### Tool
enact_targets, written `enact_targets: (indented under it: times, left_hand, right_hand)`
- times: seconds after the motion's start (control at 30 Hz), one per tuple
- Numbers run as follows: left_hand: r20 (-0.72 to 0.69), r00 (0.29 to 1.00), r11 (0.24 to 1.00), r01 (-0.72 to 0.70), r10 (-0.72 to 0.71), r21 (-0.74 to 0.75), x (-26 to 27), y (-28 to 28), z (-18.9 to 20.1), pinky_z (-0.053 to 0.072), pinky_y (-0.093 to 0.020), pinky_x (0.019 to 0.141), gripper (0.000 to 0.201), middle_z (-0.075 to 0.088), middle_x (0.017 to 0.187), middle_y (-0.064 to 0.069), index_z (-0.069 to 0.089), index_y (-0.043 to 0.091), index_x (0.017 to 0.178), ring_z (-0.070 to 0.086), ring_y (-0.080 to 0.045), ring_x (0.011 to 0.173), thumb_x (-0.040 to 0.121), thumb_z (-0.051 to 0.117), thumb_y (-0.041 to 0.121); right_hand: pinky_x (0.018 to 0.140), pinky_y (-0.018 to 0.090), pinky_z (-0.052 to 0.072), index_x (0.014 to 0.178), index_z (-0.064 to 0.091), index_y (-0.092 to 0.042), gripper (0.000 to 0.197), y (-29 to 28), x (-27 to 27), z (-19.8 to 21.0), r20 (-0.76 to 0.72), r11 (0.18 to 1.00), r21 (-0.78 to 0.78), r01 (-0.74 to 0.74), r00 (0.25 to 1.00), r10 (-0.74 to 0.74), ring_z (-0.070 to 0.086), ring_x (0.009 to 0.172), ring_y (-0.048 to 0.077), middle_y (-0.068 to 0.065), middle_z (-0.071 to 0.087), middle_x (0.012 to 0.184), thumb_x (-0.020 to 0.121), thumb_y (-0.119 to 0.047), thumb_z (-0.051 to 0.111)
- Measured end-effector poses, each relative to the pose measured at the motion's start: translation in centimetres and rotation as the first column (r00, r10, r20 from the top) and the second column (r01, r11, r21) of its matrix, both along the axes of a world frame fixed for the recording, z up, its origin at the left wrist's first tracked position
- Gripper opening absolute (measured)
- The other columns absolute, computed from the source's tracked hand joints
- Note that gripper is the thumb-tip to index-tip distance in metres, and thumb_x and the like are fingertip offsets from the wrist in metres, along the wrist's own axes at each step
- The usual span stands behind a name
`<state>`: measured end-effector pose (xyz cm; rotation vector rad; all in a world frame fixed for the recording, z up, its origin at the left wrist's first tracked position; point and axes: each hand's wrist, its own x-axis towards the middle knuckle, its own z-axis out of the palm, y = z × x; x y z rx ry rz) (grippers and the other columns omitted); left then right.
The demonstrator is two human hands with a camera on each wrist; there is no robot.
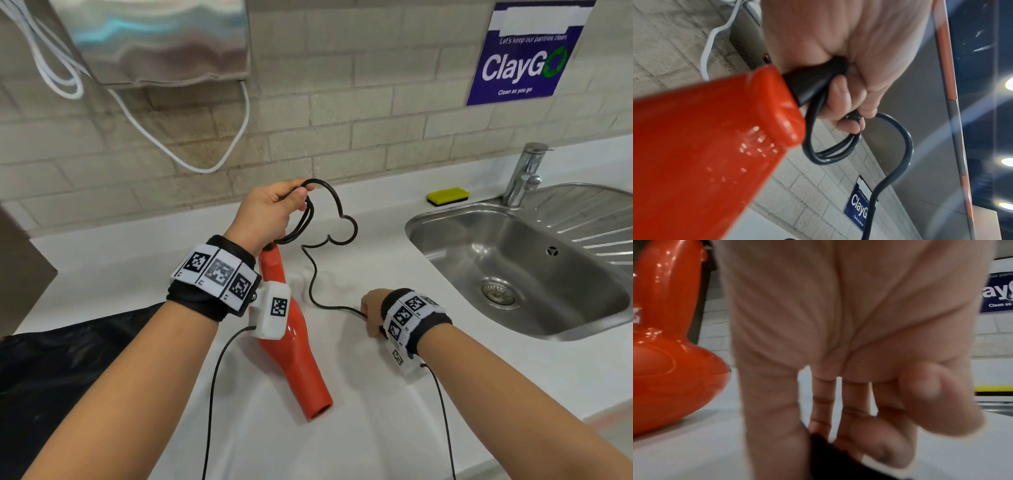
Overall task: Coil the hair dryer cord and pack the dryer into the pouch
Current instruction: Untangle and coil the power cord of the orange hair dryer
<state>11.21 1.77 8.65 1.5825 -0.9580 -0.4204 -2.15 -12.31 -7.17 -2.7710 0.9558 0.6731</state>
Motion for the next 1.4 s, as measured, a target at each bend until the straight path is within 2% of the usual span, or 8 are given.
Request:
enact_targets:
  times: [0.23, 0.47, 0.57, 0.63, 0.8, 1.23, 1.33, 1.4]
  left_hand:
    - [0.038, 0.998, 0.999, -0.043, 0.043, -0.009, -0.6, -0.1, 0.0, 0.026, -0.006, 0.036, 0.024, 0.053, 0.073, 0.004, 0.064, 0.009, 0.111, 0.032, -0.002, 0.029, 0.095, 0.047, 0.017]
    - [0.049, 0.998, 0.999, -0.036, 0.035, 0.021, -1.6, 0.2, 0.9, 0.037, -0.013, 0.036, 0.022, 0.059, 0.048, 0.015, 0.065, 0.014, 0.109, 0.044, -0.001, 0.033, 0.095, 0.048, 0.018]
    - [0.062, 0.997, 0.999, -0.049, 0.048, 0.014, -2.2, 0.1, 1.1, 0.045, -0.047, 0.09, 0.024, 0.061, 0.102, -0.025, 0.066, 0.012, 0.111, 0.056, -0.038, 0.094, 0.094, 0.05, 0.019]
    - [0.053, 0.997, 0.998, -0.055, 0.055, 0.006, -2.0, 0.0, 1.0, 0.049, -0.044, 0.082, 0.024, 0.053, 0.11, -0.032, 0.066, 0.013, 0.11, 0.042, -0.04, 0.112, 0.094, 0.05, 0.019]
    - [0.058, 0.998, 1.0, -0.009, 0.008, 0.019, -1.1, -0.2, 0.6, 0.027, -0.006, 0.041, 0.023, 0.051, 0.037, 0.017, 0.063, 0.014, 0.111, 0.04, 0.0, 0.032, 0.095, 0.046, 0.016]
    - [0.015, 0.996, 0.996, 0.084, -0.085, 0.037, -2.2, 0.1, 1.4, 0.051, -0.038, 0.067, 0.027, 0.066, 0.074, -0.018, 0.063, 0.012, 0.115, 0.052, -0.034, 0.08, 0.095, 0.046, 0.014]
    - [0.008, 0.991, 0.991, 0.136, -0.136, 0.013, -2.8, 0.0, 1.3, 0.048, -0.033, 0.072, 0.03, 0.053, 0.098, -0.014, 0.058, 0.002, 0.12, 0.065, -0.008, 0.076, 0.096, 0.041, 0.009]
    - [0.021, 0.995, 0.995, 0.099, -0.099, -0.005, -2.6, -0.2, 1.2, 0.047, -0.028, 0.049, 0.027, 0.057, 0.049, -0.018, 0.06, 0.003, 0.114, 0.056, 0.008, 0.042, 0.097, 0.04, 0.008]
  right_hand:
    - [0.063, 0.024, 0.049, 0.08, 0.061, -0.011, 0.009, 1.2, -0.5, 4.9, 0.255, 0.85, 0.524, 0.059, 0.941, -0.223, 0.053, 0.064, 0.018, 0.007, 0.059, 0.075, 0.084, -0.003, 0.057]
    - [0.053, 0.018, 0.049, 0.078, 0.05, -0.008, 0.027, 3.8, 0.1, 10.4, 0.492, 0.233, 0.785, -0.574, 0.348, -0.798, 0.061, 0.055, 0.011, 0.004, 0.059, 0.072, 0.085, 0.017, 0.042]
    - [0.058, 0.019, 0.051, 0.081, 0.052, -0.009, 0.024, 5.4, 1.3, 11.2, 0.518, 0.334, 0.699, -0.632, 0.125, -0.846, 0.062, 0.058, 0.01, 0.007, 0.058, 0.077, 0.084, 0.014, 0.047]
    - [0.059, 0.02, 0.053, 0.084, 0.054, -0.006, 0.02, 6.2, 2.0, 11.1, 0.549, 0.451, 0.664, -0.596, -0.021, -0.836, 0.063, 0.058, 0.01, 0.008, 0.06, 0.075, 0.082, 0.014, 0.053]
    - [0.056, 0.018, 0.053, 0.081, 0.052, -0.007, 0.022, 6.6, 3.3, 11.1, 0.465, 0.506, 0.67, -0.543, -0.226, -0.856, 0.061, 0.049, 0.007, 0.009, 0.061, 0.069, 0.081, 0.015, 0.055]
    - [0.071, 0.01, 0.046, 0.089, 0.05, -0.002, 0.024, 7.1, 5.5, 11.0, 0.776, 0.847, 0.461, -0.265, -0.343, -0.53, 0.051, 0.074, -0.003, 0.007, 0.05, 0.088, 0.074, 0.007, 0.066]
    - [0.058, 0.01, 0.043, 0.096, 0.039, -0.007, 0.029, 6.7, 6.5, 11.3, 0.779, 0.828, 0.489, -0.275, -0.29, -0.556, 0.048, 0.061, -0.006, -0.002, 0.045, 0.078, 0.08, 0.015, 0.049]
    - [0.062, 0.017, 0.046, 0.103, 0.039, -0.018, 0.035, 6.3, 6.7, 11.2, 0.828, 0.828, 0.502, -0.252, -0.138, -0.544, 0.052, 0.063, -0.004, -0.005, 0.05, 0.08, 0.083, 0.01, 0.042]
